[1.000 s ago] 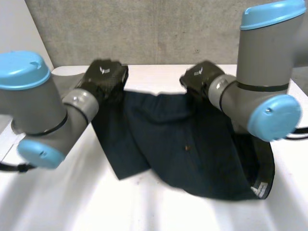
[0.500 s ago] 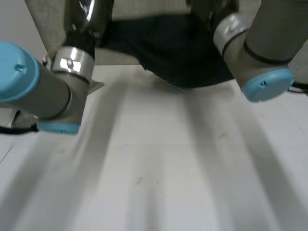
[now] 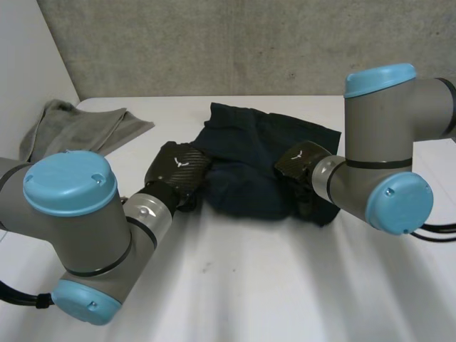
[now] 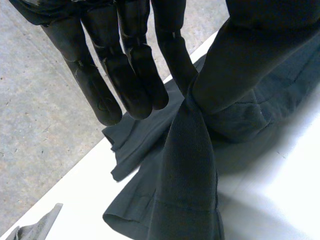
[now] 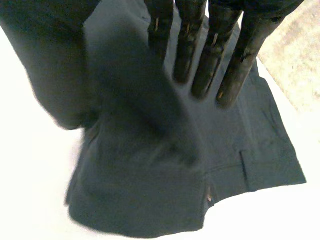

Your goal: Fold the laundry.

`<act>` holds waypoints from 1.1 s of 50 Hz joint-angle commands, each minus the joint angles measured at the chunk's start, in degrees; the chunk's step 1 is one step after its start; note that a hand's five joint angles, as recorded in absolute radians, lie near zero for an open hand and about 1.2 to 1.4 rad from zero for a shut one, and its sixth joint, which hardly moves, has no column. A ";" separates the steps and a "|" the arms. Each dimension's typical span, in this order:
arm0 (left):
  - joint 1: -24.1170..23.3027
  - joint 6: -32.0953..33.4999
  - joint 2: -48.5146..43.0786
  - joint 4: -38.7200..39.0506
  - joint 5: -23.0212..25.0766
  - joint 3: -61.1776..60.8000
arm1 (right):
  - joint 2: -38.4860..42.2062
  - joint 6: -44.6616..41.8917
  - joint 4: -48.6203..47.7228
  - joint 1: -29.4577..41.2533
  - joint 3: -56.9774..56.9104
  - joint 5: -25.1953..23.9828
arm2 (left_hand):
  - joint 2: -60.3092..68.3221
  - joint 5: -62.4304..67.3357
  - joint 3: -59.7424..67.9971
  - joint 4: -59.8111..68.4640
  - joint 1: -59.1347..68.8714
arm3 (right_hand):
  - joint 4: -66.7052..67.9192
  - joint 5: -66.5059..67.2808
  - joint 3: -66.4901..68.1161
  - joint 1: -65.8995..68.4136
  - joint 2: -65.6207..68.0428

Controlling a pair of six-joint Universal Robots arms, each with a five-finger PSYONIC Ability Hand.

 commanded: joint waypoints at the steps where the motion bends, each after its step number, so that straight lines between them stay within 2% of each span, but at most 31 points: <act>1: 0.16 -0.11 0.32 0.25 0.18 -0.94 | -7.70 18.49 -6.25 -5.60 10.52 -0.81 | 11.37 14.19 11.63 11.09 14.34 | -22.01 -21.99 -22.14 -16.57 -20.76; 7: 0.25 -0.20 0.41 0.25 0.27 -0.76 | -18.34 28.96 -13.89 -10.52 25.10 -1.51 | 11.37 14.19 11.63 11.09 14.34 | -18.99 -18.98 -19.13 -13.56 -17.75; 11: 0.25 -0.20 0.50 0.25 0.27 -0.23 | -26.94 32.74 -20.74 -14.47 38.53 -2.21 | 11.37 14.19 11.63 11.09 14.34 | -4.56 -4.55 -4.70 0.88 -3.31; 15: 0.34 -0.29 0.50 0.25 0.27 0.12 | -30.30 32.84 -23.74 -15.54 46.45 -4.49 | 11.37 14.19 11.63 11.09 14.34 | -1.66 -1.65 -1.80 3.77 -0.41; 20: 0.25 -0.29 0.50 0.25 0.36 0.12 | -30.31 33.45 -24.89 -15.36 52.01 -7.22 | 11.37 14.19 11.63 11.09 14.34 | 3.22 3.23 3.08 8.66 4.47; 26: 0.16 -0.38 0.41 0.25 0.36 0.12 | -27.15 34.68 -27.09 -14.84 52.64 -7.66 | 11.37 14.19 11.63 11.09 14.34 | 5.92 5.93 5.78 11.35 7.16; 29: 0.25 -0.38 0.41 0.25 0.36 0.03 | -22.85 35.39 -28.84 -14.57 51.41 -7.31 | 11.37 14.19 11.63 11.09 14.34 | 4.91 4.92 4.77 10.34 6.16; 36: 0.42 -0.38 0.41 0.25 0.27 0.03 | -18.71 35.39 -32.18 -13.34 47.72 -6.87 | 11.37 14.19 11.63 11.09 14.34 | 1.54 1.56 1.41 6.98 2.79; 55: 0.69 -0.38 0.41 0.25 0.36 0.03 | -8.69 35.39 -32.89 -6.22 36.02 -0.37 | 11.37 14.19 11.63 11.09 14.34 | 2.55 2.56 2.42 7.99 3.80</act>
